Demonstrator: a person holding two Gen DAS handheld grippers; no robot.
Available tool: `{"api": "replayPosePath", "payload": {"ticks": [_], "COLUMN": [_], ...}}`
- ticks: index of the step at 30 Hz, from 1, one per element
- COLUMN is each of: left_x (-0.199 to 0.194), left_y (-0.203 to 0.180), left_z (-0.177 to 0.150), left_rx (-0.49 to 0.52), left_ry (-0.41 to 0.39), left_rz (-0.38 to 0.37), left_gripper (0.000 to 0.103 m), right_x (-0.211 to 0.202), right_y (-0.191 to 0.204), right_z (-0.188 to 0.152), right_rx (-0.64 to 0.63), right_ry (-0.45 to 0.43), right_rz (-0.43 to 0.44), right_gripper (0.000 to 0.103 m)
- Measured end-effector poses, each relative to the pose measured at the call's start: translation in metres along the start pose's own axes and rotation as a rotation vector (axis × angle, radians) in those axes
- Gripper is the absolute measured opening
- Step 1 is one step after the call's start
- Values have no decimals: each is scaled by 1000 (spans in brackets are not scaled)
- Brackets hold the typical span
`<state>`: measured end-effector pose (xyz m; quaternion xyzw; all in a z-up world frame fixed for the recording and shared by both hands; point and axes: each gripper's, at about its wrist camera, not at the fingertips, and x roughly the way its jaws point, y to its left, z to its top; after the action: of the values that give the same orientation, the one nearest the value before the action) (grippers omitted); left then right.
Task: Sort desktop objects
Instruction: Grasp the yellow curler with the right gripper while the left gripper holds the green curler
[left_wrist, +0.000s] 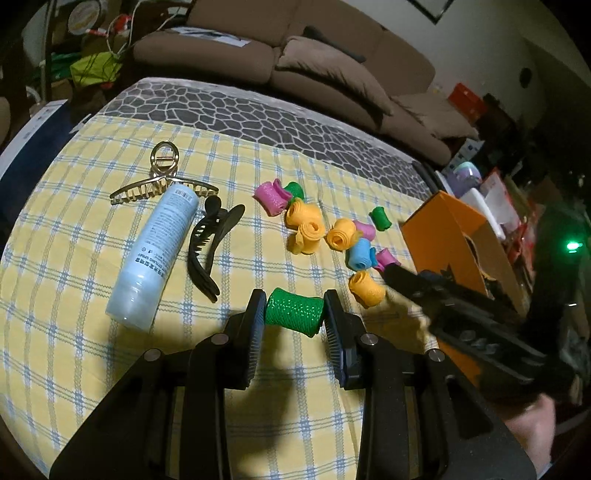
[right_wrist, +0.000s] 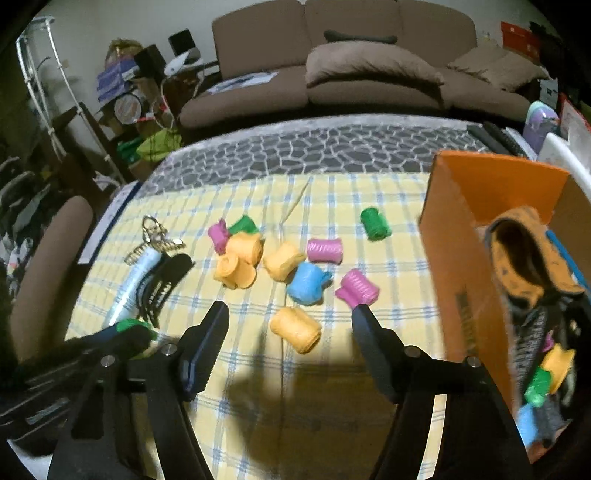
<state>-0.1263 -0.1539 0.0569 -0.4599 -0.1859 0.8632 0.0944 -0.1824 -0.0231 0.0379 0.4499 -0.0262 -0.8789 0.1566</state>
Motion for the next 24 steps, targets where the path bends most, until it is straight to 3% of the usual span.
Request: {"api": "replayPosePath", "payload": {"ticks": [9,12,15,24], "left_x": [2,2,2,-1], "left_y": [1,1,0,-16], "left_z": [2,1,1,1], "left_rx": [0,-4,-6,7], "left_ry": [16,19,19,6], "left_rz": [-21,-28,-29,-51], "left_gripper": [30,30,30,30], "right_x": [41,48,48,20], "right_y": [0,-4,-6,-7], "right_z": [-16,-20,-21,-10], "right_rx": [-12,-9,-8,12], "right_ry": [70,91,84,20], "right_rz": [-59,-56,-61,-11], "right_gripper": [70,47,39,39]}}
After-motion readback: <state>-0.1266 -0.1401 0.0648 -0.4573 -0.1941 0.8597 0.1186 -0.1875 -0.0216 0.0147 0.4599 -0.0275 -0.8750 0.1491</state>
